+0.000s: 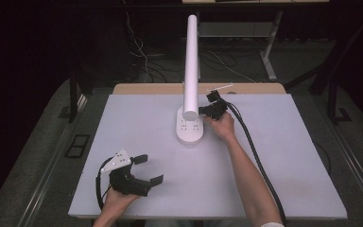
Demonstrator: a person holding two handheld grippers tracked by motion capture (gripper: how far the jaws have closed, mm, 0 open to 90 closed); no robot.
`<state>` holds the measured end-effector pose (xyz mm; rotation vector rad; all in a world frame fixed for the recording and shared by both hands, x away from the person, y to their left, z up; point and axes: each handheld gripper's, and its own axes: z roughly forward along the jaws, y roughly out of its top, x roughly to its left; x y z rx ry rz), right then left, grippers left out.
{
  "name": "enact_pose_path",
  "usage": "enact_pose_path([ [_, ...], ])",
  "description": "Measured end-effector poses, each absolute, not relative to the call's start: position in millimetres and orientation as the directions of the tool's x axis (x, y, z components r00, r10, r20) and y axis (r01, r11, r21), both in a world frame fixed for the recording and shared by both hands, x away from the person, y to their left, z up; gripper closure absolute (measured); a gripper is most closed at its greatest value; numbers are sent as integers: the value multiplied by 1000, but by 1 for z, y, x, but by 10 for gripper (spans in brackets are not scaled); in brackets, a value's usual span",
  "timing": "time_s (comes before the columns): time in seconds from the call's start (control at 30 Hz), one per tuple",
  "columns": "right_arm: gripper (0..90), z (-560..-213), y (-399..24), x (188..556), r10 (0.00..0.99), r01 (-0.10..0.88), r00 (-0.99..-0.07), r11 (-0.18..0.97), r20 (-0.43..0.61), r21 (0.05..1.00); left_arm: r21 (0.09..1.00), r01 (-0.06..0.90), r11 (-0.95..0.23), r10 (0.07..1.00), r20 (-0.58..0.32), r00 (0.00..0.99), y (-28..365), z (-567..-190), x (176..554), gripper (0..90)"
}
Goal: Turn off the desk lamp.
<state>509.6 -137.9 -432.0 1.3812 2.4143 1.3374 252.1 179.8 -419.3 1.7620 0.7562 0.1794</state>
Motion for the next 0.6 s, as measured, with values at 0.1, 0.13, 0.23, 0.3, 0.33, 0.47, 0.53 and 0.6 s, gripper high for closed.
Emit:
enact_pose_path([
  [0.1,900,-432,-136,509,730,673,-597,232,331,702,908,396,-139,571,-253,781,180,-419,252,0],
  [0.13,900,-432,-137,509,731,676,-593,223,339,703,907,396,-141,571,-252,782,180,-419,252,0],
  [0.23,900,-431,-136,510,737,676,-591,231,328,700,907,397,-139,571,-254,780,180,-419,252,0],
  [0.3,900,-431,-137,509,737,676,-591,228,329,701,906,398,-140,573,-254,779,180,-419,253,0],
  [0.33,900,-431,-137,509,735,679,-589,226,335,698,907,397,-141,572,-253,781,180,-420,253,0],
  [0.47,900,-428,-137,508,733,670,-601,244,318,702,906,399,-141,571,-255,780,180,-420,253,0],
  [0.53,900,-428,-138,507,734,668,-602,248,315,701,906,398,-140,572,-255,780,180,-420,253,0],
  [0.6,900,-426,-138,506,735,662,-606,252,305,706,906,398,-141,572,-254,780,180,-420,253,0],
])
